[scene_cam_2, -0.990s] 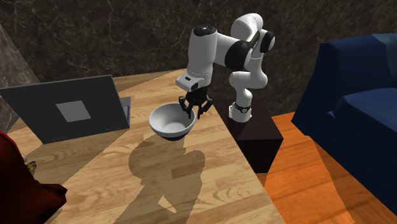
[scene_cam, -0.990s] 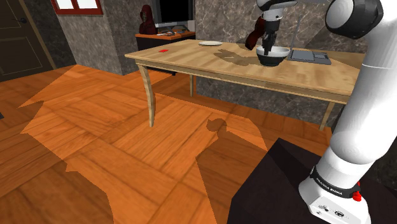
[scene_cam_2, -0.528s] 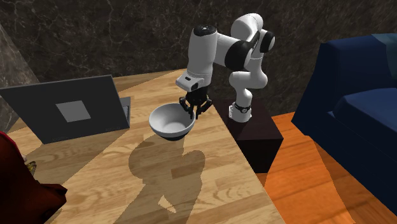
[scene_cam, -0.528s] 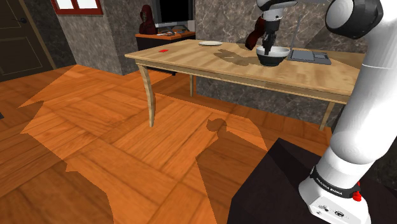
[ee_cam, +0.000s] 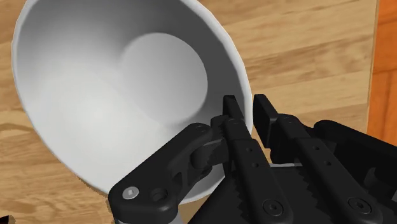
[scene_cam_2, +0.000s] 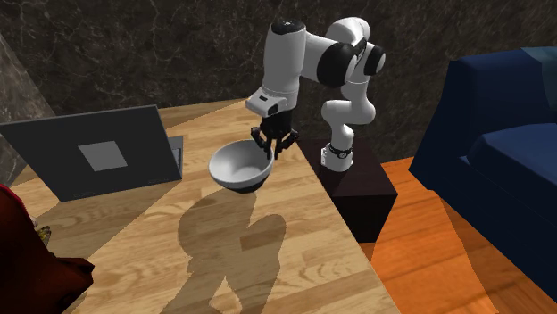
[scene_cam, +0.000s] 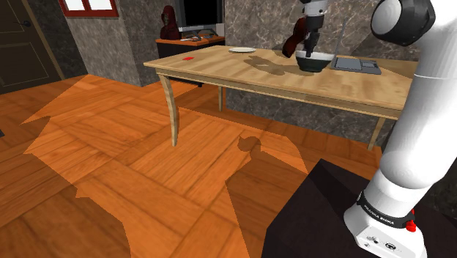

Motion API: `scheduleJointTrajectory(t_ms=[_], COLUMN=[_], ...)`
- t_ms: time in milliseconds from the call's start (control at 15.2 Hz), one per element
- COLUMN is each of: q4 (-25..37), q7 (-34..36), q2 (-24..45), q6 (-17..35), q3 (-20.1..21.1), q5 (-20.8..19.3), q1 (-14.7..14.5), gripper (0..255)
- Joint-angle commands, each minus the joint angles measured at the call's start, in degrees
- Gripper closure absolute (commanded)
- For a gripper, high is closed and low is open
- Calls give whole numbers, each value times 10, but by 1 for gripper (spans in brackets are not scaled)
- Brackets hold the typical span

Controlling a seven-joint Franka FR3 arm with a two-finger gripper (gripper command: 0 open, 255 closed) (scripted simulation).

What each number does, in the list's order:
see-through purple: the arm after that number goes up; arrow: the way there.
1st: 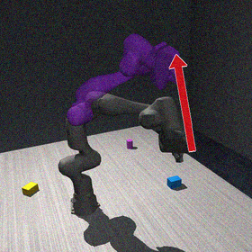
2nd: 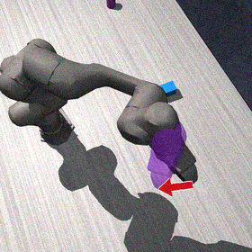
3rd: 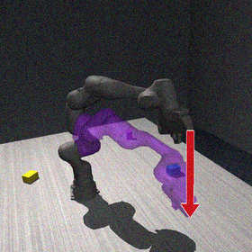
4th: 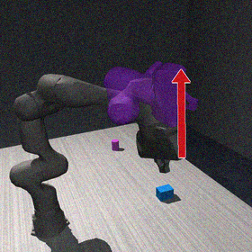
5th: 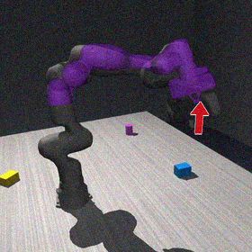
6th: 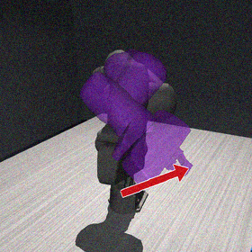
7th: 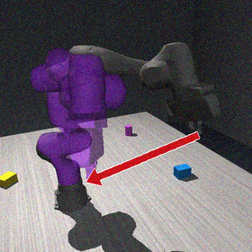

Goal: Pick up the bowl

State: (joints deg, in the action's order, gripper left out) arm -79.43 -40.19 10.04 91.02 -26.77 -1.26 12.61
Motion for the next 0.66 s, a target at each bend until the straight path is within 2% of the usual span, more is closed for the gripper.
scheduleJointTrajectory(t_ms=[0,462,594], q4=[26,124,126], q7=[-3,-16,-16], q2=[7,39,40], q6=[-19,-87,-89], q3=[-1,-4,-4], q5=[4,19,20], q1=[3,17,17], gripper=[255,255,255])
